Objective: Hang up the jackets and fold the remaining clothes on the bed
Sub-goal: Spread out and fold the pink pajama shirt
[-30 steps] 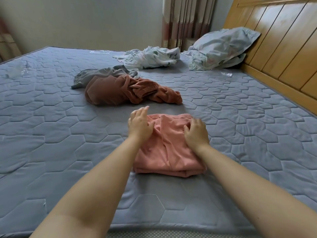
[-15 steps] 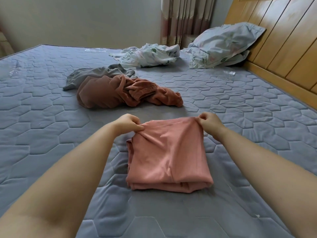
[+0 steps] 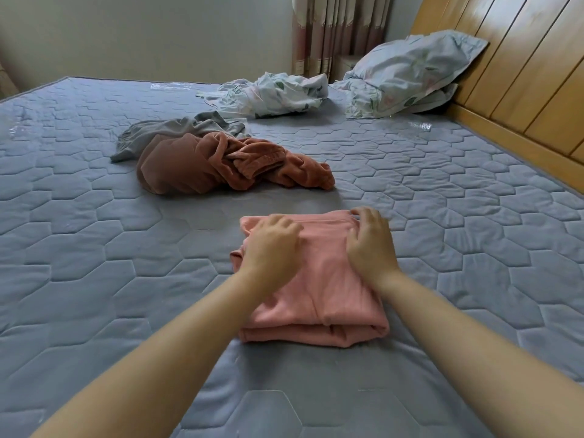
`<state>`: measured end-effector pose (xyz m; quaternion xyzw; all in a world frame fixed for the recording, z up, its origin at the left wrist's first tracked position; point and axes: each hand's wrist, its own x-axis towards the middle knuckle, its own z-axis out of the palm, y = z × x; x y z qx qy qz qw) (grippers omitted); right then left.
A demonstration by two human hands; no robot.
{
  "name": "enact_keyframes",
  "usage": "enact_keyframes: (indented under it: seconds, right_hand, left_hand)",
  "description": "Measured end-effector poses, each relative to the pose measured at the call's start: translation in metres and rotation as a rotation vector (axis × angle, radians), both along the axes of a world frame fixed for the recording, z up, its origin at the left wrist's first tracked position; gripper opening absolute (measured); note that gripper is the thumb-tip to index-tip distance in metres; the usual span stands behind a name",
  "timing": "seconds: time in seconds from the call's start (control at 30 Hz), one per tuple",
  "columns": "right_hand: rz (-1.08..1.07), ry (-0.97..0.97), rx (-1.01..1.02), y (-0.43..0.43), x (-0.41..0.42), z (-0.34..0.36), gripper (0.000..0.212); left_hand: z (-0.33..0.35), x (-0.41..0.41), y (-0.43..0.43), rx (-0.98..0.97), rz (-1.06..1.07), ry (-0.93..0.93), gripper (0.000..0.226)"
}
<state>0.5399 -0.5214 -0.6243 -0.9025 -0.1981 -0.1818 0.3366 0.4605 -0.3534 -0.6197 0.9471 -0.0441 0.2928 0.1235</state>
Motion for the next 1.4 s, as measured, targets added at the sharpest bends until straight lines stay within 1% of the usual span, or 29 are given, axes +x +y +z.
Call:
enact_keyframes:
  seconds: [0.03, 0.07, 0.1, 0.13, 0.17, 0.2, 0.23, 0.3, 0.47, 0.53, 0.57, 0.6, 0.67, 0.7, 0.77, 0.87, 0.9, 0.97, 1.03, 1.07, 1.1, 1.13, 1.17, 1.23, 1.3, 1.37, 1.4]
  right_hand:
    - [0.066, -0.021, -0.097, 0.002, -0.010, 0.000, 0.045]
    - [0.119, -0.004, -0.243, 0.004, -0.018, -0.003, 0.048]
    - [0.160, 0.051, -0.405, 0.005, -0.025, -0.008, 0.048]
    - [0.195, 0.128, -0.533, 0.004, -0.028, -0.016, 0.048]
    - [0.216, 0.216, -0.613, 0.001, -0.028, -0.023, 0.049]
    - [0.222, 0.279, -0.637, -0.001, -0.028, -0.030, 0.051]
    - [0.217, 0.300, -0.624, -0.003, -0.026, -0.035, 0.052]
    - [0.193, 0.286, -0.594, -0.005, -0.026, -0.042, 0.054]
    - [0.195, 0.291, -0.607, -0.004, -0.027, -0.047, 0.056]
    - [0.153, 0.271, -0.589, -0.005, -0.029, -0.049, 0.059]
    - [0.101, 0.250, -0.552, -0.006, -0.032, -0.052, 0.062]
    - [0.033, 0.254, -0.469, -0.008, -0.036, -0.056, 0.065]
    - [-0.086, 0.381, -0.222, -0.018, -0.038, -0.064, 0.069]
    - [-0.102, 0.464, -0.109, -0.024, -0.036, -0.067, 0.069]
    - [-0.063, 0.591, 0.046, -0.038, -0.037, -0.063, 0.064]
    - [-0.034, 0.697, 0.321, -0.052, -0.040, -0.051, 0.059]
    - [-0.049, 0.736, 0.437, -0.055, -0.040, -0.049, 0.060]
    - [-0.046, 0.878, 0.715, -0.060, -0.041, -0.051, 0.060]
    - [-0.018, 1.081, 0.954, -0.059, -0.048, -0.055, 0.064]
    - [-0.023, 1.147, 1.009, -0.058, -0.053, -0.056, 0.071]
    - [-0.023, 1.183, 1.032, -0.056, -0.055, -0.055, 0.076]
    - [-0.017, 1.203, 1.021, -0.054, -0.057, -0.054, 0.076]
    - [0.003, 1.225, 0.994, -0.052, -0.057, -0.051, 0.071]
    - [0.044, 1.263, 0.923, -0.045, -0.057, -0.044, 0.058]
    - [0.032, 1.248, 0.897, -0.041, -0.058, -0.040, 0.052]
    - [-0.042, 1.174, 0.897, -0.037, -0.058, -0.042, 0.047]
    - [-0.094, 1.129, 0.886, -0.036, -0.059, -0.045, 0.047]
  left_hand:
    - [-0.005, -0.004, -0.006, -0.001, -0.020, 0.130, 0.051]
    - [-0.013, -0.006, -0.007, 0.011, 0.005, 0.286, 0.056]
    - [-0.026, -0.008, -0.003, 0.050, 0.060, 0.421, 0.060]
    - [-0.040, -0.009, 0.004, 0.094, 0.115, 0.513, 0.064]
    - [-0.052, -0.012, 0.011, 0.106, 0.165, 0.575, 0.067]
    - [-0.062, -0.014, 0.017, 0.073, 0.210, 0.601, 0.067]
    - [-0.067, -0.015, 0.021, 0.014, 0.245, 0.608, 0.063]
    - [-0.071, -0.015, 0.024, -0.059, 0.277, 0.611, 0.059]
    - [-0.073, -0.012, 0.028, -0.151, 0.341, 0.644, 0.057]
    - [-0.073, -0.013, 0.029, -0.187, 0.365, 0.651, 0.057]
    - [-0.072, -0.014, 0.030, -0.208, 0.386, 0.643, 0.057]
    - [-0.072, -0.016, 0.030, -0.234, 0.411, 0.636, 0.059]
    - [-0.070, -0.021, 0.032, -0.333, 0.467, 0.619, 0.064]
    - [-0.070, -0.023, 0.034, -0.390, 0.479, 0.606, 0.066]
    - [-0.063, -0.028, 0.035, -0.492, 0.485, 0.552, 0.073]
    - [-0.049, -0.038, 0.030, -0.785, 0.545, 0.366, 0.094]
    - [-0.045, -0.041, 0.029, -0.881, 0.573, 0.352, 0.098]
    - [-0.044, -0.045, 0.030, -1.107, 0.583, 0.449, 0.094]
    - [-0.042, -0.049, 0.030, -1.379, 0.517, 0.572, 0.087]
    - [-0.043, -0.051, 0.031, -1.488, 0.486, 0.638, 0.084]
    - [-0.045, -0.051, 0.031, -1.557, 0.457, 0.708, 0.079]
    - [-0.045, -0.052, 0.029, -1.596, 0.427, 0.770, 0.068]
    - [-0.045, -0.050, 0.027, -1.618, 0.391, 0.823, 0.055]
    - [-0.044, -0.046, 0.024, -1.614, 0.357, 0.909, 0.035]
    - [-0.040, -0.043, 0.022, -1.593, 0.342, 0.956, 0.022]
    - [-0.037, -0.039, 0.024, -1.584, 0.317, 0.943, 0.017]
    - [-0.036, -0.037, 0.026, -1.562, 0.316, 0.911, 0.018]
